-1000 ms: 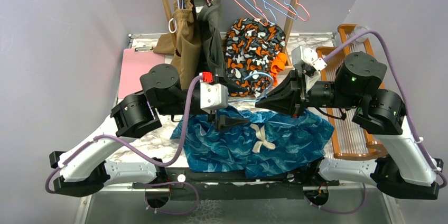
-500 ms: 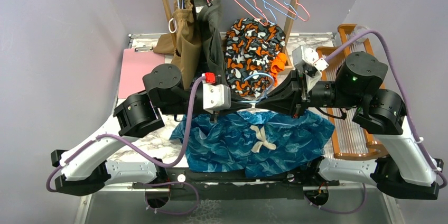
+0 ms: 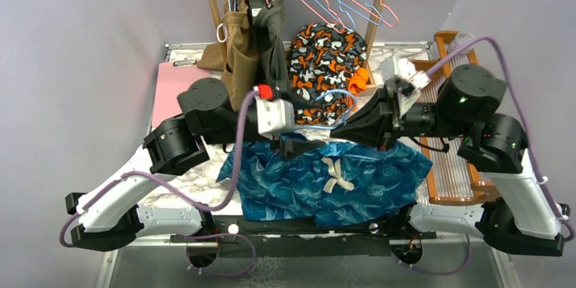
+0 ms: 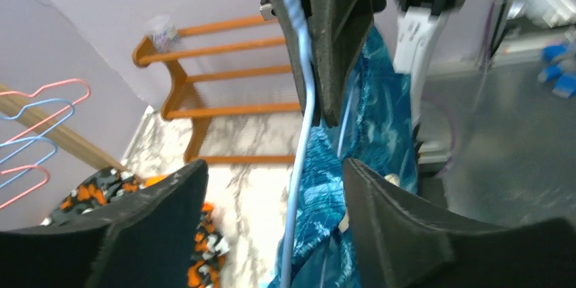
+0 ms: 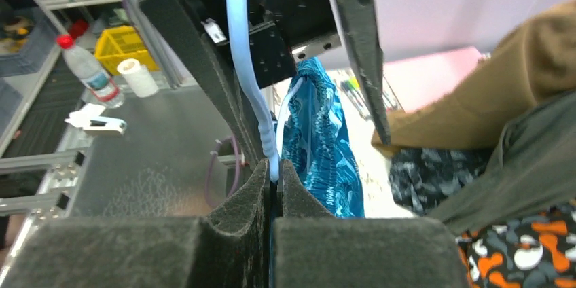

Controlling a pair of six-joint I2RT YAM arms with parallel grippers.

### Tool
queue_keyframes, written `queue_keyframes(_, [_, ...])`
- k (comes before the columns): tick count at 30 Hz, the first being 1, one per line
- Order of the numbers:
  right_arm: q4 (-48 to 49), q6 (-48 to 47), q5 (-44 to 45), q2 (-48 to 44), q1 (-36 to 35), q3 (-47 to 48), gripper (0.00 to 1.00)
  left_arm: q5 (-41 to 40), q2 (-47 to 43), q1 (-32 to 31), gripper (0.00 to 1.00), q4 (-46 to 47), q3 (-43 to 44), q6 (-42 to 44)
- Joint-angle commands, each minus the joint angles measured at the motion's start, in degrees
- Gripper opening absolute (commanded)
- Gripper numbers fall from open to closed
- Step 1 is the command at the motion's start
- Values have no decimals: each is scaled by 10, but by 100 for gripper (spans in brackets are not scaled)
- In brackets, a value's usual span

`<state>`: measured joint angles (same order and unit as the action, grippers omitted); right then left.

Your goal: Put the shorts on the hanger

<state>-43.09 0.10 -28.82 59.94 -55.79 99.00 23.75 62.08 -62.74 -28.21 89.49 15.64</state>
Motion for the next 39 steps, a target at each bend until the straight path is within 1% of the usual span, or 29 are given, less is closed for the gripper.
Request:
queue_keyframes(1, [25, 23, -100, 39, -2, 162, 1, 24, -5, 1, 85, 81, 111, -39])
queue_keyframes(2, [36, 40, -137, 49, -3, 201, 1, 51, -7, 0, 92, 103, 142, -57])
queue_keyframes(3, [56, 60, -172, 56, -2, 233, 1, 74, -10, 0, 96, 131, 172, -77])
queue_keyframes(5, [92, 88, -208, 65, -2, 277, 1, 114, -17, 1, 99, 183, 219, -114])
queue_keyframes(8, [107, 83, -201, 66, -3, 297, 1, 130, -31, 1, 99, 216, 246, -134])
queue_keyframes(10, [91, 62, -175, 66, -2, 280, 1, 111, -54, 1, 99, 215, 229, -117])
queue_keyframes(13, [65, 30, -129, 63, -2, 230, 1, 75, -90, 1, 99, 213, 181, -86])
queue_keyframes(17, [37, -10, -46, 64, -3, 174, 1, 55, -106, 1, 99, 170, 157, -60])
queue_keyframes(22, [22, -30, 18, 65, -2, 168, 1, 23, -111, 1, 99, 130, 149, -26])
queue_keyframes(26, [19, -33, 28, 73, -2, 192, 1, -8, -108, 1, 99, 102, 140, -7])
queue_keyframes(28, [19, -32, 27, 78, -2, 190, 1, -21, -102, 1, 99, 90, 128, -1])
queue_keyframes(33, [13, -48, 52, 74, -3, 128, 1, -66, -83, 1, 99, 53, 75, 19])
queue_keyframes(39, [7, -54, 60, 48, -3, 64, 1, -83, -63, 1, 99, 31, 25, 37])
